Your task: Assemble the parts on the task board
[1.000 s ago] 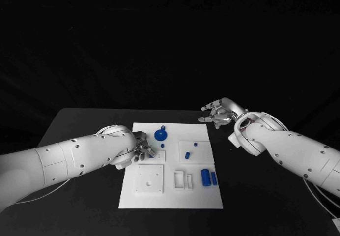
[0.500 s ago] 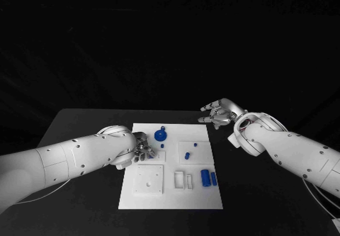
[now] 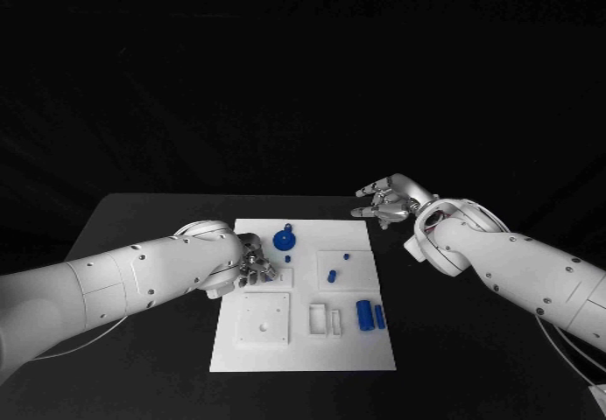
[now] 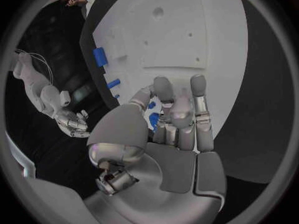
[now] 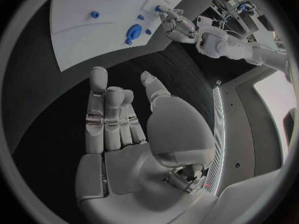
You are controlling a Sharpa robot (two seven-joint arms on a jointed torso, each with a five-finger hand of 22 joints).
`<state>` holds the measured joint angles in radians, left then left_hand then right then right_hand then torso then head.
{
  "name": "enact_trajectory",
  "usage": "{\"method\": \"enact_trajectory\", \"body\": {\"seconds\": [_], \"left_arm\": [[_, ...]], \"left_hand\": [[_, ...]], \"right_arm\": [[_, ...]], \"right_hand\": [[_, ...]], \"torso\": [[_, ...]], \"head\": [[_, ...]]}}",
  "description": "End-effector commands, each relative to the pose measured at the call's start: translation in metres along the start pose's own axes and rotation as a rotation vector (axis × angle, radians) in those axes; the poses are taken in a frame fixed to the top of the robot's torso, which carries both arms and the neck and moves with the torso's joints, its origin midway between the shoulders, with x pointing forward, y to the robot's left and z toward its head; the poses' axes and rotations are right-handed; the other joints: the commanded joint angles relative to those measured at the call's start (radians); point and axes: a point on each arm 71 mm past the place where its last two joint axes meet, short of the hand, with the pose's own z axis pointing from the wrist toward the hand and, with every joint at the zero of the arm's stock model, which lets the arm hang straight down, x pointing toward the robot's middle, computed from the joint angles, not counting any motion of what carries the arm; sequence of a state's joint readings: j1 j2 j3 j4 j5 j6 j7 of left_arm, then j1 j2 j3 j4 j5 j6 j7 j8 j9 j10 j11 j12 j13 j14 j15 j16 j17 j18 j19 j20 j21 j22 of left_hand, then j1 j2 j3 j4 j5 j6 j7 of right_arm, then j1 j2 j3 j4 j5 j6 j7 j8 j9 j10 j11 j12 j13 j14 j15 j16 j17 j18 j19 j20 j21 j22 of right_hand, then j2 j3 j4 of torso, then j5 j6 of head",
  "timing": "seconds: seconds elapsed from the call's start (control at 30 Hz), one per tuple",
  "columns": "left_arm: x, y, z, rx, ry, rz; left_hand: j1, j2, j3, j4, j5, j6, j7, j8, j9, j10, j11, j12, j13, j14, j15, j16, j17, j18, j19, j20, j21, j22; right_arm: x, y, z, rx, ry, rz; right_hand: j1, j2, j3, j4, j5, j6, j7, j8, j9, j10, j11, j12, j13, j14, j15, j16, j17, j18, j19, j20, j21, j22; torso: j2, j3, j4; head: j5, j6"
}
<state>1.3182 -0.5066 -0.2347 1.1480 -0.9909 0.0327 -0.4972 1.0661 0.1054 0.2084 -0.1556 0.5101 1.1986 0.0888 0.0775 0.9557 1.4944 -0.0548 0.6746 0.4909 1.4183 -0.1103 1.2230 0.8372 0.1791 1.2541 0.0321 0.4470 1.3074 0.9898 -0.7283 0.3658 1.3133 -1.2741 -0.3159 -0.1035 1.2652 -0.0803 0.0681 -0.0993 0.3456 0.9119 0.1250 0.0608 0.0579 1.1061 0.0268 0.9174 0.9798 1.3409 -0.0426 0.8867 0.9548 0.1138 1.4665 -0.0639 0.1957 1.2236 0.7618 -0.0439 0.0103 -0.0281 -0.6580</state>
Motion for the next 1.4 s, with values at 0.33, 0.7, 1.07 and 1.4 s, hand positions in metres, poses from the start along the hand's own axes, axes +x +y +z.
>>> {"method": "enact_trajectory", "body": {"seconds": [0.33, 0.7, 1.07, 1.4], "left_arm": [[-0.0039, 0.0063, 0.0028, -0.032, 0.003, 0.004], [-0.0048, 0.0068, 0.0027, -0.034, -0.001, -0.003], [-0.0048, 0.0079, 0.0025, -0.038, 0.000, -0.003], [-0.0050, 0.0084, 0.0024, -0.039, -0.002, -0.005]], "left_hand": [[0.006, 0.012, 0.036, -0.023, -0.016, 0.232, -0.148, -0.008, -0.002, 0.018, -0.035, -0.005, -0.005, -0.006, -0.003, -0.012, -0.022, 0.012, -0.003, 0.005, 0.002, 0.017], [0.005, -0.032, 0.020, 0.065, -0.071, 0.146, -0.121, -0.013, -0.218, 0.016, -0.021, -0.047, -0.007, -0.033, 0.000, -0.058, -0.093, -0.055, 0.003, -0.060, -0.041, 0.015], [0.018, -0.104, -0.040, 0.121, -0.122, 0.119, -0.112, -0.014, -0.382, 0.012, -0.019, -0.081, 0.000, -0.052, -0.001, -0.084, -0.151, -0.109, 0.011, -0.108, -0.077, 0.015], [0.038, -0.131, -0.076, 0.170, -0.163, 0.122, -0.112, -0.013, -0.411, 0.012, -0.018, -0.098, 0.011, -0.060, -0.004, -0.092, -0.180, -0.134, 0.018, -0.129, -0.100, 0.017]], "right_arm": [[0.0013, 0.0003, 0.0002, -0.009, 0.013, 0.000], [0.0012, -0.0007, 0.0004, -0.006, 0.013, 0.002], [0.0016, -0.0016, 0.0006, -0.003, 0.014, 0.004], [0.0019, -0.0023, 0.0006, -0.001, 0.015, 0.005]], "right_hand": [[-0.015, 0.000, 0.001, 0.001, 0.006, 0.005, -0.002, -0.002, 0.001, -0.002, -0.007, 0.005, -0.001, 0.001, -0.004, 0.003, -0.001, 0.020, 0.033, -0.001, -0.001, -0.002], [-0.018, -0.002, 0.000, 0.006, 0.009, -0.004, -0.001, -0.003, 0.000, -0.004, -0.006, 0.002, -0.003, -0.001, -0.004, 0.000, -0.004, 0.020, 0.032, 0.000, -0.001, -0.003], [-0.018, -0.005, -0.001, 0.012, 0.010, -0.010, 0.000, -0.003, 0.000, -0.007, -0.006, -0.001, -0.006, -0.002, -0.004, -0.002, -0.005, 0.020, 0.032, 0.000, -0.003, -0.005], [-0.017, -0.007, -0.002, 0.017, 0.011, -0.014, 0.000, -0.003, 0.000, -0.007, -0.005, -0.001, -0.006, -0.002, -0.004, -0.002, -0.006, 0.020, 0.032, 0.000, -0.004, -0.007]], "torso": [[-0.002, -0.0008, 0.0024], [-0.002, -0.0020, 0.0025], [-0.002, -0.0020, 0.0026], [-0.002, -0.0014, 0.0019]], "head": [[-0.006, 0.000], [-0.006, 0.000], [-0.005, 0.000], [-0.005, 0.000]]}}
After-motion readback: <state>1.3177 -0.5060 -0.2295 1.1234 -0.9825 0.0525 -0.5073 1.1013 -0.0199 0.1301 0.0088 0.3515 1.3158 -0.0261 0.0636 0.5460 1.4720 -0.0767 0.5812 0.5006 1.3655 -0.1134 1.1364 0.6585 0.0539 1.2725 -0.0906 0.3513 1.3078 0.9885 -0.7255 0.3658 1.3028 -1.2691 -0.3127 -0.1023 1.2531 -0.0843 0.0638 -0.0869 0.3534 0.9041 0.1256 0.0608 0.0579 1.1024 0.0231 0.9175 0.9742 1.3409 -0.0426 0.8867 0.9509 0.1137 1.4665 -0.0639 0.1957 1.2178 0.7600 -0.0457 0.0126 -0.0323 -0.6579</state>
